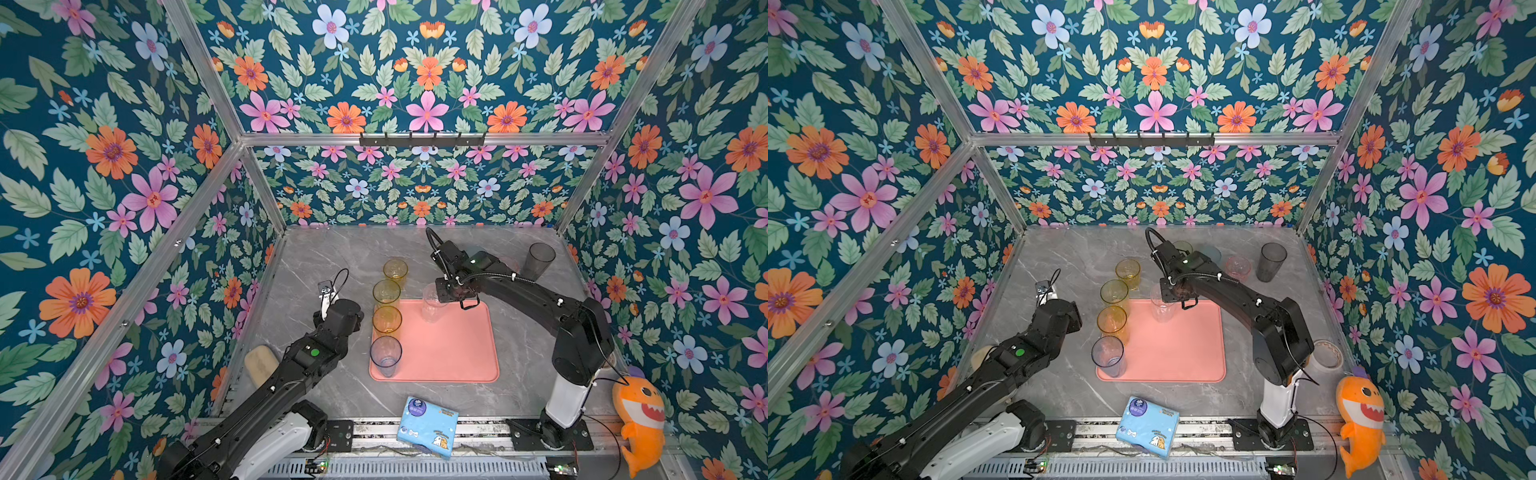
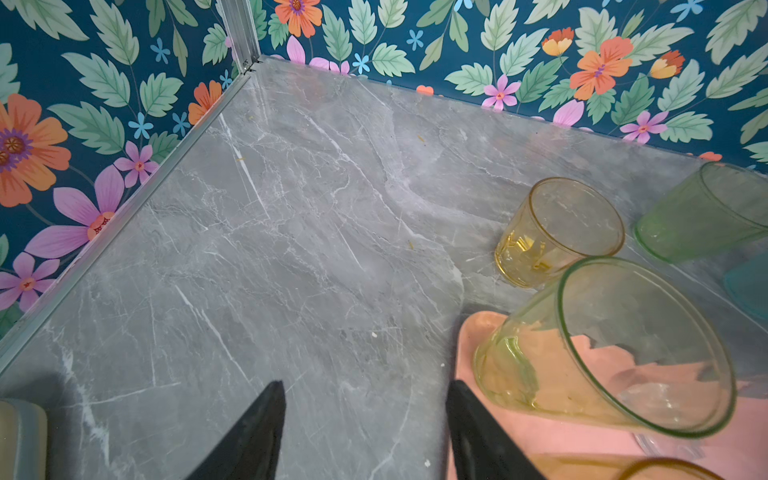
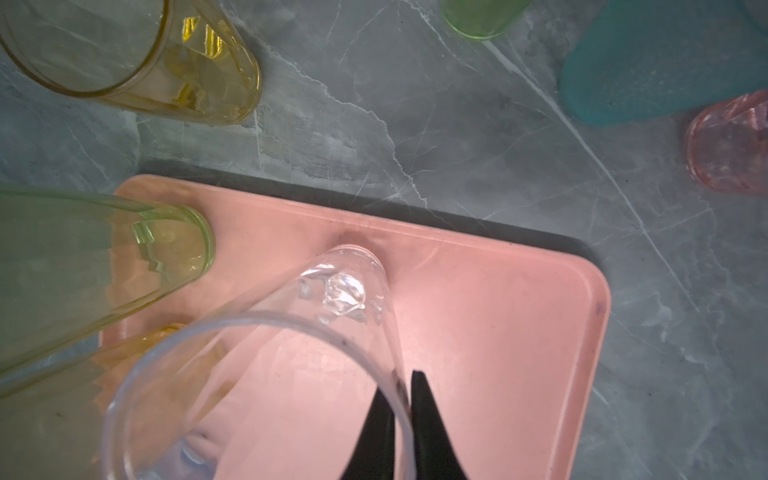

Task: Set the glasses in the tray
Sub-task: 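Lower the clear cup onto the tray and open the right gripper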

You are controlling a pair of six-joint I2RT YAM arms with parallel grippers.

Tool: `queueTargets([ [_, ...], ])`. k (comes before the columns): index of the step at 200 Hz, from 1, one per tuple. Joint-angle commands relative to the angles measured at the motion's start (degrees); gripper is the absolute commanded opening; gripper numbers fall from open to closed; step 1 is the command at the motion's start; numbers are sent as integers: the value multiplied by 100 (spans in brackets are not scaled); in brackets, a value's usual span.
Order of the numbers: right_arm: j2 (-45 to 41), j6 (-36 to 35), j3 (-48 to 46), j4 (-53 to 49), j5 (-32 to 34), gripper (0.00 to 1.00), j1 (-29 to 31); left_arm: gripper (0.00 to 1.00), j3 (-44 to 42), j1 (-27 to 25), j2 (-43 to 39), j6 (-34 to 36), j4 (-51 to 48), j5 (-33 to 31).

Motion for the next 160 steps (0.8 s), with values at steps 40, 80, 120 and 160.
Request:
queueTargets([
  [40, 20, 83, 65, -121, 131, 15, 4, 64, -2, 7, -8, -28, 66, -49],
  [80, 8, 71, 93, -170, 216, 15, 10, 64, -22, 7, 9, -61, 73, -59],
  [120, -14, 79, 109, -193, 180, 18, 8, 64, -23, 7, 19, -79, 73, -62],
  [160, -85, 96, 127, -197, 150, 23, 10, 64, -30, 7, 10, -78, 72, -64],
])
